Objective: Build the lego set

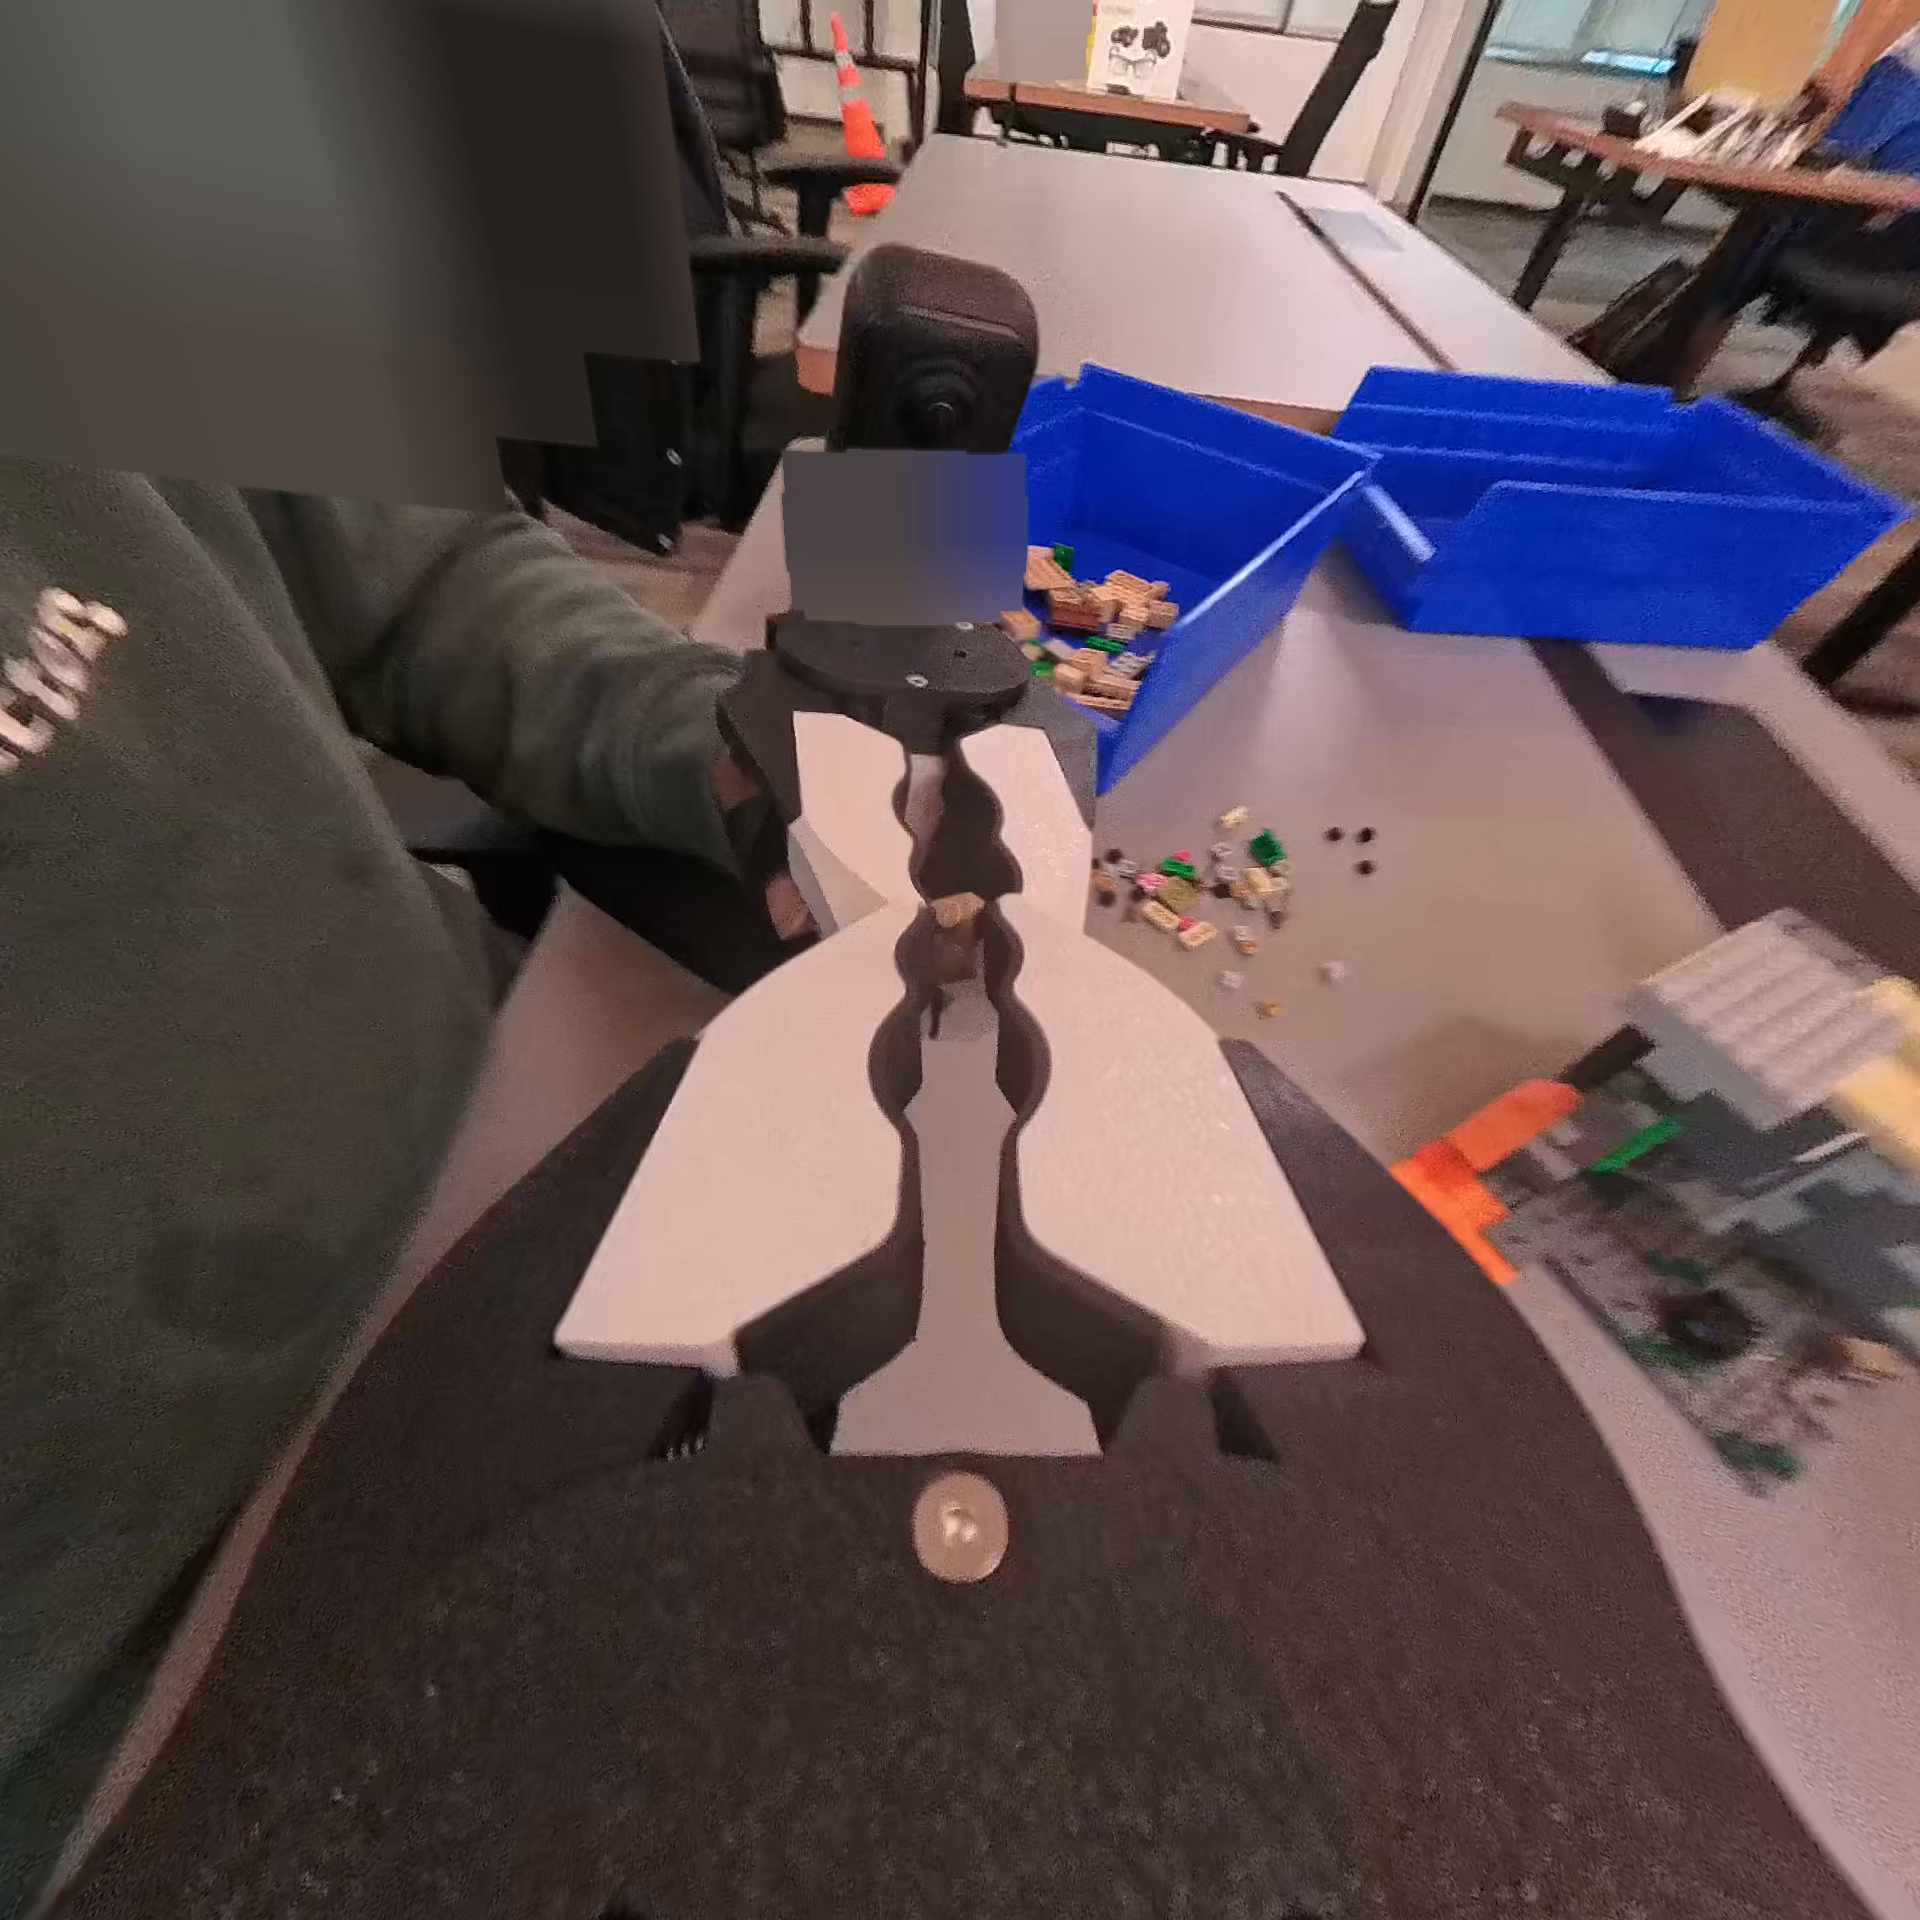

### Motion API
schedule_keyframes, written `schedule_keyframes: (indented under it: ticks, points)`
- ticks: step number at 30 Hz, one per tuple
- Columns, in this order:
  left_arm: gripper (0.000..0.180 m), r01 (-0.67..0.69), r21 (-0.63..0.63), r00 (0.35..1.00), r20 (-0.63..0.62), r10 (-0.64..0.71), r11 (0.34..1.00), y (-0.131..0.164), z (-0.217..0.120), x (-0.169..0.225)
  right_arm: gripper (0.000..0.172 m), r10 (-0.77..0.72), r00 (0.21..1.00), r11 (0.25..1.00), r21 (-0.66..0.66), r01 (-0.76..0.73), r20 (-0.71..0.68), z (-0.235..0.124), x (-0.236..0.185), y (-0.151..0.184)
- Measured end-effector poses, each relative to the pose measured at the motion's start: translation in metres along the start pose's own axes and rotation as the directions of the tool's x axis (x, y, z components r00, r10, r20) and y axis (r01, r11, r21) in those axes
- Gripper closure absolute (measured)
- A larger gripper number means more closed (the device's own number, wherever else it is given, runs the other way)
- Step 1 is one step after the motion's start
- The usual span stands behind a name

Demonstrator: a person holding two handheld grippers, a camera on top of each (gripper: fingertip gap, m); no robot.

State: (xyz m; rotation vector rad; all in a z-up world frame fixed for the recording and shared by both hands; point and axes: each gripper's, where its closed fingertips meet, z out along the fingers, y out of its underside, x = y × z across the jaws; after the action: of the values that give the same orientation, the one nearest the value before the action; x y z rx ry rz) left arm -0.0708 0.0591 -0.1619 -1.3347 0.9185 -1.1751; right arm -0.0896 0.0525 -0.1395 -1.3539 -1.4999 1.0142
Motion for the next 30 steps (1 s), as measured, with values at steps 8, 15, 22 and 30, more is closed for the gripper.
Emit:
schedule_keyframes:
  ticks: [8,15,22,30]
  points:
    - [0.163,-0.149,-0.028,0.988,-0.034,0.148,0.988,0.002,-0.001,0.015,0.164,0.234,0.948,0.972,-0.022,-0.235,0.214,-0.003,-0.015,0.001]
    - [0.163,-0.167,-0.012,0.984,-0.061,0.166,0.986,-0.001,0.000,0.022,0.162,0.265,0.924,0.964,-0.070,-0.256,0.274,-0.005,-0.023,-0.003]
    - [0.163,-0.146,0.011,0.987,-0.070,0.146,0.989,-0.004,-0.002,0.023,0.159,0.236,0.935,0.972,-0.085,-0.221,0.264,-0.005,-0.022,-0.007]
    - [0.163,-0.139,0.016,0.988,-0.072,0.140,0.990,-0.005,-0.003,0.024,0.158,0.210,0.948,0.976,-0.101,-0.191,0.238,-0.005,-0.020,-0.008]
